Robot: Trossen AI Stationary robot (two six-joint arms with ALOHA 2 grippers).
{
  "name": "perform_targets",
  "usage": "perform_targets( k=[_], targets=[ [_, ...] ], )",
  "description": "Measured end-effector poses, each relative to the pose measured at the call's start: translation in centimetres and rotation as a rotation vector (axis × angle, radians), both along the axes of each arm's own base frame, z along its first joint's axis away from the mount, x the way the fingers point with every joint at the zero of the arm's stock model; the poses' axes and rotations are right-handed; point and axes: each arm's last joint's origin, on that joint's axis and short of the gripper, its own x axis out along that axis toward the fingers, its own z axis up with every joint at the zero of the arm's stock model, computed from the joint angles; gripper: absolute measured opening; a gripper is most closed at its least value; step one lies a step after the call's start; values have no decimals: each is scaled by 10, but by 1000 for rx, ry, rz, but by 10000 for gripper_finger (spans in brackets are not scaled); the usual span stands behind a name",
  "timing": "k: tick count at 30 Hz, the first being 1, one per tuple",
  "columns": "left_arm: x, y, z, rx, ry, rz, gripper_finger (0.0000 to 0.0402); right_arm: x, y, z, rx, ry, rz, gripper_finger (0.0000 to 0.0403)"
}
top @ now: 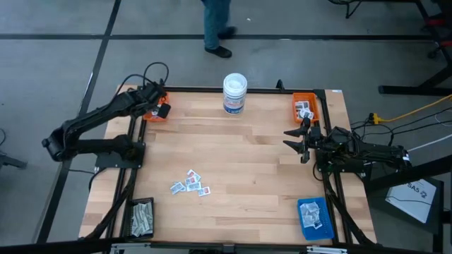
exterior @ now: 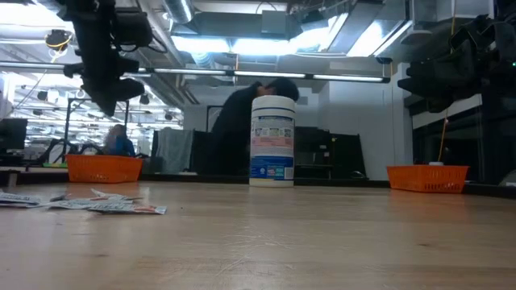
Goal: Pick & Place First Aid Supplies
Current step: Put the orange ointment pack into the left orange bin
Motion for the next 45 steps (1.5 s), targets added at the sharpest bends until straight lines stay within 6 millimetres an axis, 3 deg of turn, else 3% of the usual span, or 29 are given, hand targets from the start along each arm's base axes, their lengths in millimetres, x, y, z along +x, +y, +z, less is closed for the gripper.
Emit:
perform_targets(
  k=[13, 21, 27, 34, 45],
  targets=[
    [9, 9, -14, -96, 79, -57, 122, 0, 0, 0, 0, 0, 0, 191],
    [38, -13, -12, -111, -25, -288, 124, 0, 0, 0, 0, 1, 0, 191],
    [63, -47, -11, -160, -116, -539, 121, 0, 0, 0, 0, 0, 0, 191],
    [90, -101, -13, -219, -193, -842, 118, 0, 0, 0, 0, 0, -1, 191],
    [103, -192, -29, -379, -219, -1184, 114, 0, 0, 0, 0, 0, -1, 191]
  ],
)
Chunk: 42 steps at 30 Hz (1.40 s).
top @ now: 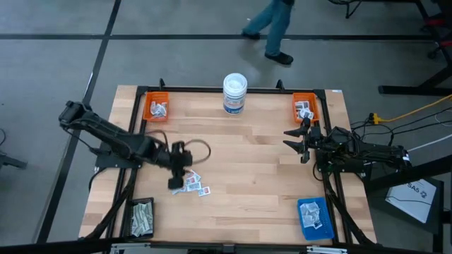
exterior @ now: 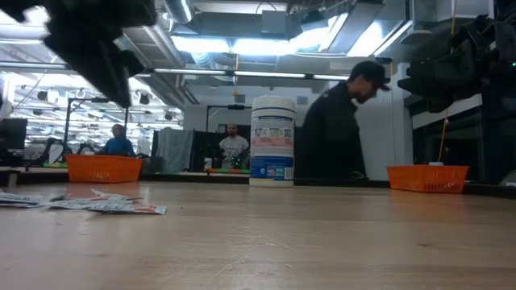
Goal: Pick & Place First Aid Supplies
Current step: Put the orange ointment pack into the left orange bin
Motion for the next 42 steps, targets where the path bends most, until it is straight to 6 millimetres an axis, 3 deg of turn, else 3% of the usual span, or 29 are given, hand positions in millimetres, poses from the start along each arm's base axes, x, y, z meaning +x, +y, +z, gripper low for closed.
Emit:
perform_targets(
  k=[7, 13, 30, 42],
  targets=[
    [0, -46, -23, -2, 56, -138, 116, 0, 0, 0, 0, 0, 0, 191],
    [-7, -68, -36, -63, 138, -144, 119, 0, 0, 0, 0, 0, 0, 191],
    [-20, -80, -71, 7, 373, -9, 159, 0, 0, 0, 0, -1, 0, 191],
    [-22, -77, -89, -2, 371, 31, 168, 0, 0, 0, 0, 0, 0, 191]
  ],
)
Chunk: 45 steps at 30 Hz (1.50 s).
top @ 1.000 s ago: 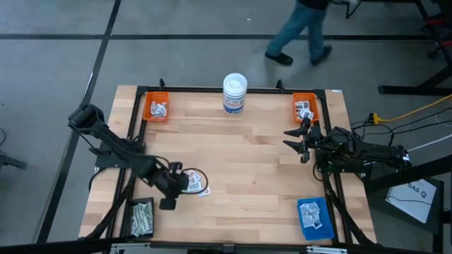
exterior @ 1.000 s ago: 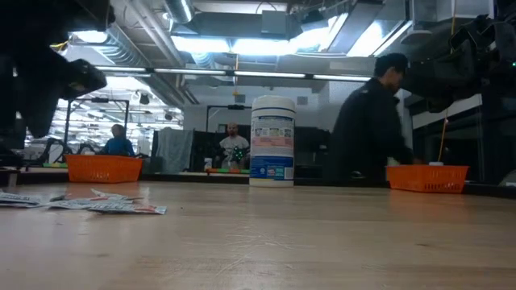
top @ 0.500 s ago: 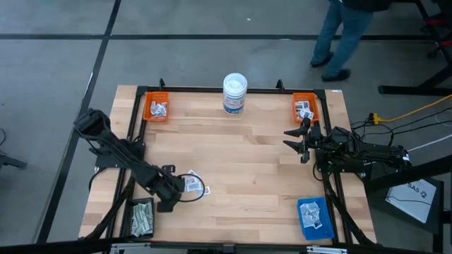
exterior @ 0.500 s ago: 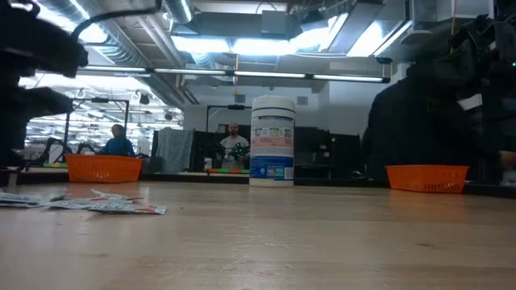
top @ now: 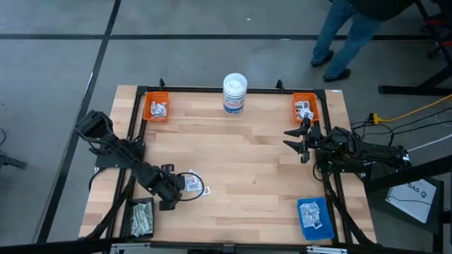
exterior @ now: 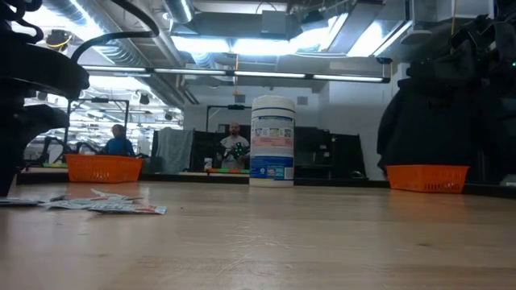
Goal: Pick & Place First Aid Supplies
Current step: Put the orange ointment pack into the left orange bin
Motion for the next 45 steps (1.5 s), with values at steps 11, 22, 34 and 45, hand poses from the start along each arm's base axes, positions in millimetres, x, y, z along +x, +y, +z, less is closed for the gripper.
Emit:
perform_targets(
  k=[11, 22, 34, 45],
  targets=[
    [-4, 2, 8, -40, 1, 4, 77, 0, 0, 0, 0, 0, 0, 191],
    [-5, 5, 24, -60, -79, 9, 24, 0, 0, 0, 0, -1, 0, 191],
    [-13, 17, 62, -100, -274, 38, 7, 0, 0, 0, 0, 0, 0, 191],
    [-7, 55, 89, -93, -406, 96, 6, 0, 0, 0, 0, 0, 0, 191]
  ],
)
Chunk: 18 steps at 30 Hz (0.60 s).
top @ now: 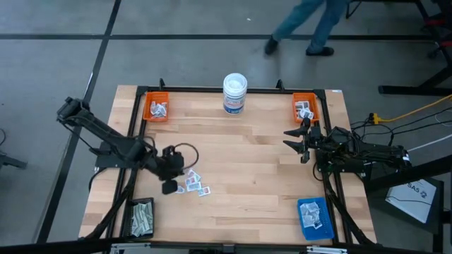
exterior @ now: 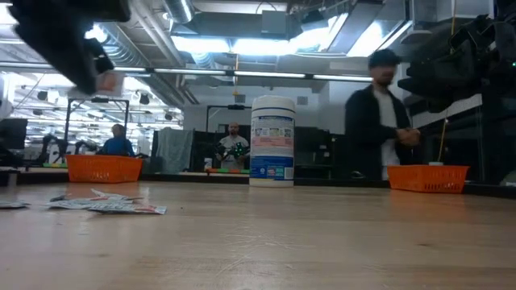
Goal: Pick & Place First Aid Supplies
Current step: Put the orange ointment pack into the left orange bin
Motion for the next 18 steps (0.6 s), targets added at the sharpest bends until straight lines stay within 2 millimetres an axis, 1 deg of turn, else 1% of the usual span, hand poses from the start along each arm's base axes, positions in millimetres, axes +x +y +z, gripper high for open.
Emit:
perform_targets(
  k=[10, 16, 18],
  targets=[
    [14, 46, 4, 59, -16, 142, 6, 0, 0, 0, 0, -1, 0, 191],
    [18, 80, 4, 129, -7, 262, 6, 0, 0, 0, 0, 0, 0, 191],
    [18, 92, 8, 158, 12, 293, 7, 0, 0, 0, 0, 0, 0, 191]
  ],
)
